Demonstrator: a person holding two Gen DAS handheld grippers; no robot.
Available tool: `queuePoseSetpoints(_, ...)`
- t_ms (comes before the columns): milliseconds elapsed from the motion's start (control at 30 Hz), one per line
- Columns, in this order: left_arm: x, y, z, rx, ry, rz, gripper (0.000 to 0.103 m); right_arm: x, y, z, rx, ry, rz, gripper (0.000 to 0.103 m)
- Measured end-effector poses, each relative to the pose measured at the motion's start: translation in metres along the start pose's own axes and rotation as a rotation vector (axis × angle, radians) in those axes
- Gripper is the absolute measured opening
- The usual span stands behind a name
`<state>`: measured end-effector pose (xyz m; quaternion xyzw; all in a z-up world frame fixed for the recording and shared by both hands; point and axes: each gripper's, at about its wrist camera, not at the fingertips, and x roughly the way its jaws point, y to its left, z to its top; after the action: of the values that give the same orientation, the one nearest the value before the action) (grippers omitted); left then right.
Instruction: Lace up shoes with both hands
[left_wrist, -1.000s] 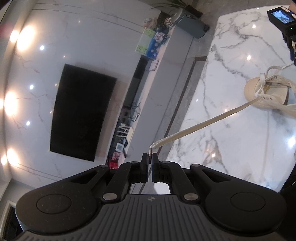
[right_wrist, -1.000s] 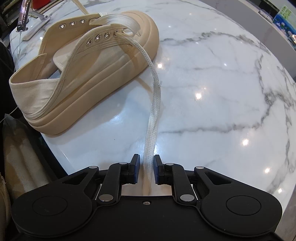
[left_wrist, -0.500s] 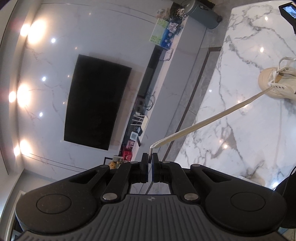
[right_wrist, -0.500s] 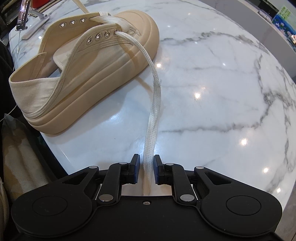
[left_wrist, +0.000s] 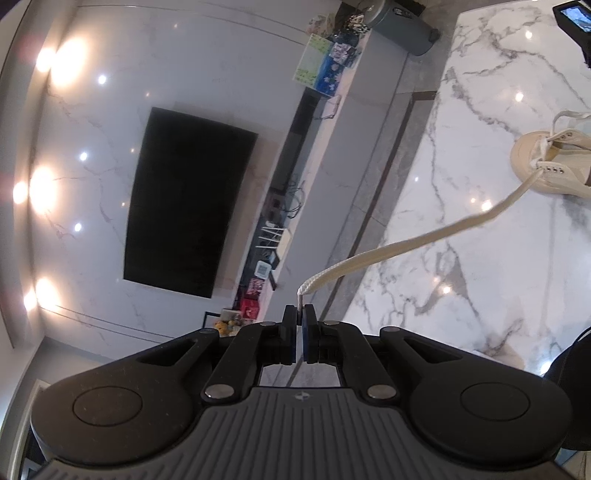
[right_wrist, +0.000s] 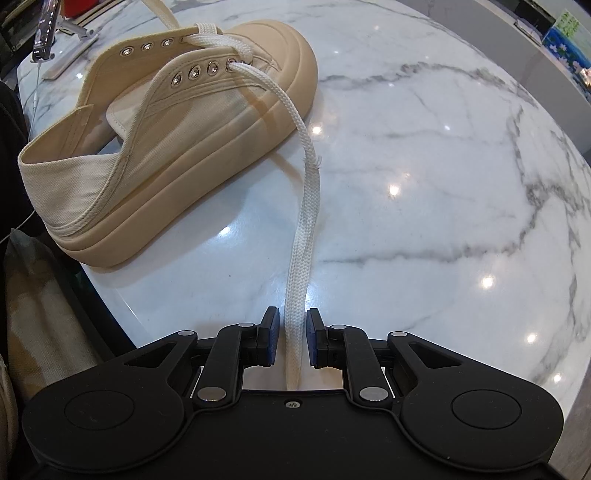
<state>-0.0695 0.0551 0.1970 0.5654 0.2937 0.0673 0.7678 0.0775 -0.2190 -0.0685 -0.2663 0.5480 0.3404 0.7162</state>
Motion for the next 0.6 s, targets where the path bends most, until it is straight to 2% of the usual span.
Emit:
queuePoseSetpoints(333,0.016,-0.015,0.005,0.004,-0.032,-0.082,0.002,-0.001,-0.001,0.001,0.008,0.003,0.010,0.014)
queuePoseSetpoints(600,0.039,-0.039,0.014,-0.010,-0.079,-0.195,0.003,0.000,0.007,0.003,0.012,0.006,0.008,0.014)
